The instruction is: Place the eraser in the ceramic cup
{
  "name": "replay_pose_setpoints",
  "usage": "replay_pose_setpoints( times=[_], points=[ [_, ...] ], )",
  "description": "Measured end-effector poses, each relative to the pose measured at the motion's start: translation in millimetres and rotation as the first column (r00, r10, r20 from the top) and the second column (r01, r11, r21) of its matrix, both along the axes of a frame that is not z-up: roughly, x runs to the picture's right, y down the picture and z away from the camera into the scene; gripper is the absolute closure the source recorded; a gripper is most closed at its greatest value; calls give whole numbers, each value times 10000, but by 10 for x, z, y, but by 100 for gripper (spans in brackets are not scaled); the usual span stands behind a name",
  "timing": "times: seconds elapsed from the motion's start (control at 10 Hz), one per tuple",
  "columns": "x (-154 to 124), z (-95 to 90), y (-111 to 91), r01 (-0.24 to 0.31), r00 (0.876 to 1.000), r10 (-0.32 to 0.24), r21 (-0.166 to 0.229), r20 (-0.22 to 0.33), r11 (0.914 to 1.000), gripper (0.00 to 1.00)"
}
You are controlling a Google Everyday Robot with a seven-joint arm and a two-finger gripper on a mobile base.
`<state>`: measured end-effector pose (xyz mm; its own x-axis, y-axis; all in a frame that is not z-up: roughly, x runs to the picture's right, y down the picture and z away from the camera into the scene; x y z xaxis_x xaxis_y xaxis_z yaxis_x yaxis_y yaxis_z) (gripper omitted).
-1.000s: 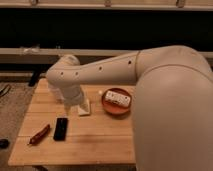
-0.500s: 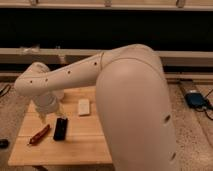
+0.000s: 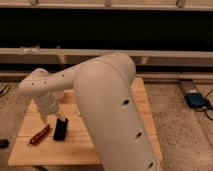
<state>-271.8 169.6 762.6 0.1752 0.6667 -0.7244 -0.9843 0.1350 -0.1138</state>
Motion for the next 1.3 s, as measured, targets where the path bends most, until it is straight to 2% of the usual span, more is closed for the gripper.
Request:
replay_pose_setpoints(
  times=[0.1, 0.3, 0.5, 1.0, 1.3],
  points=[
    [-19, 124, 63, -81, 9999, 80, -147, -79, 9999, 35],
    [-109, 283, 108, -380, 9993, 379, -224, -31, 9990, 35],
    [-81, 417, 164, -603, 9981, 599, -402, -122, 9974, 35],
    [44, 595, 155, -1247, 9922, 1237, -815, -175, 9888, 35],
    [175, 667, 113, -1364, 9904, 1341, -762, -347, 9877, 35]
  ],
)
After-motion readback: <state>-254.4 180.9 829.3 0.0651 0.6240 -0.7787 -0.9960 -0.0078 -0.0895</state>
